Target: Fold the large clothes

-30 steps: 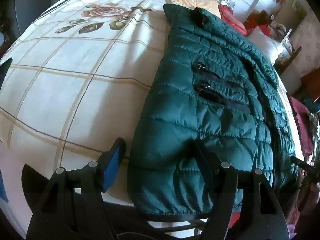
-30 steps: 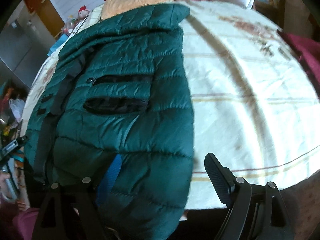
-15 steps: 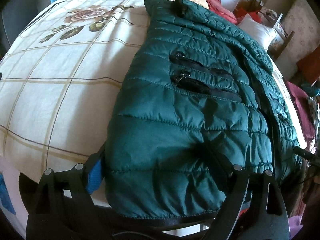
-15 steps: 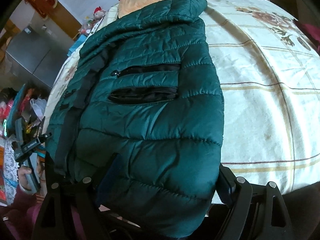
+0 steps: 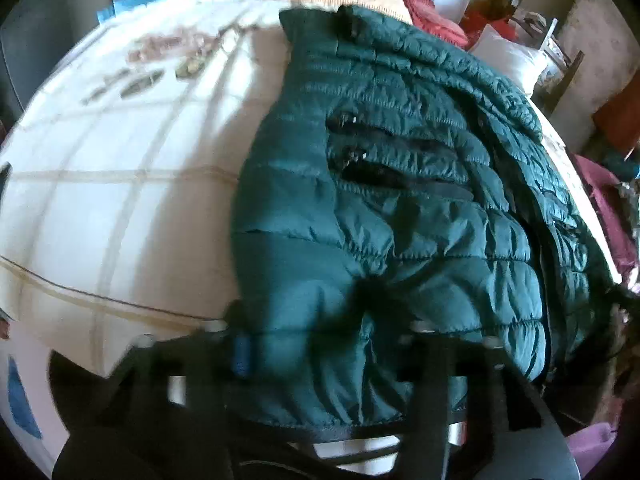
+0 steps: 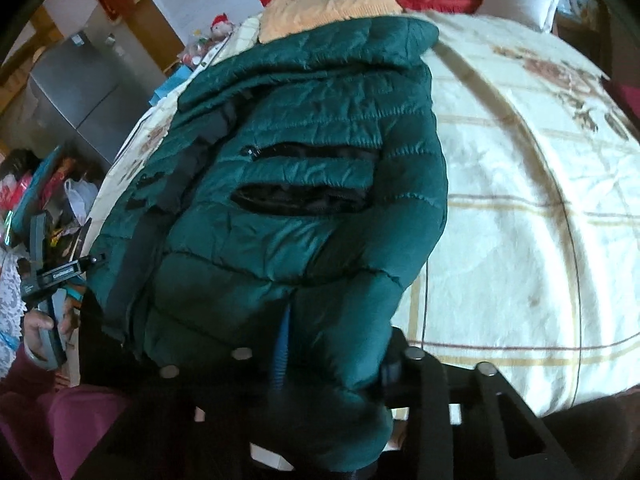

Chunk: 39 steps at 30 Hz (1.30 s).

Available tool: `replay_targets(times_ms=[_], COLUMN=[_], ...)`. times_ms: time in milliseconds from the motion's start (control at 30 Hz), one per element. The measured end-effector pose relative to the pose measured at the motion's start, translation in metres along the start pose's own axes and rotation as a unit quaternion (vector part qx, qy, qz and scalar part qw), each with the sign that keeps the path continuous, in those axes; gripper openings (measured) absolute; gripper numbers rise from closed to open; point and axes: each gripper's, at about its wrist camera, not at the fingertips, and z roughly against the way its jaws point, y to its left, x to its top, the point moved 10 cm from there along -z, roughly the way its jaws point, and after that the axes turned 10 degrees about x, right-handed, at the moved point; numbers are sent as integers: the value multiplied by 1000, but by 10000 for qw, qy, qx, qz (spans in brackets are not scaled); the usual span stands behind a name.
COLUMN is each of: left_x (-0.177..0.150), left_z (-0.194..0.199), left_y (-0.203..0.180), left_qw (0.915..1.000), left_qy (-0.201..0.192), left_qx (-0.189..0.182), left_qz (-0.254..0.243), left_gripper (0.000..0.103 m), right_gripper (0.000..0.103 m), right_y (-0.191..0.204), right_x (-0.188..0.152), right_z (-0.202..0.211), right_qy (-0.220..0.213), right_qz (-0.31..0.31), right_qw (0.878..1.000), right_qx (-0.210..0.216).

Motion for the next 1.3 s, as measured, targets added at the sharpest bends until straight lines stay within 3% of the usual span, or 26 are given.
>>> replay_targets(times_ms=[33,200,700,1000,1300], left_x=[2,19,95,165,229], left_z=[3,20,58,60,43], left_y=[0,-3,-2,2,-9], left_qw=[10000,9992,9913,9843,9832], left_qy=[-71,-218,-827,-1168,-1317], left_qx=[35,-311,-822,-861,-671], left_qz=[-25,125,616,1003,1067], left_gripper=[25,16,15,15,15], right_gripper=[24,19,18,18,18], right_y=[1,15,31,16,-5], right_x=[4,35,131,187,239], right_z=[2,26,60,61,46], right_qy=[-66,-506,-1497,-1667,-1735], right_qz=[-14,-3,249,259,162], right_qw=[10000,9979,9875,9856,9845], right_qx=[50,395,430,148,-215])
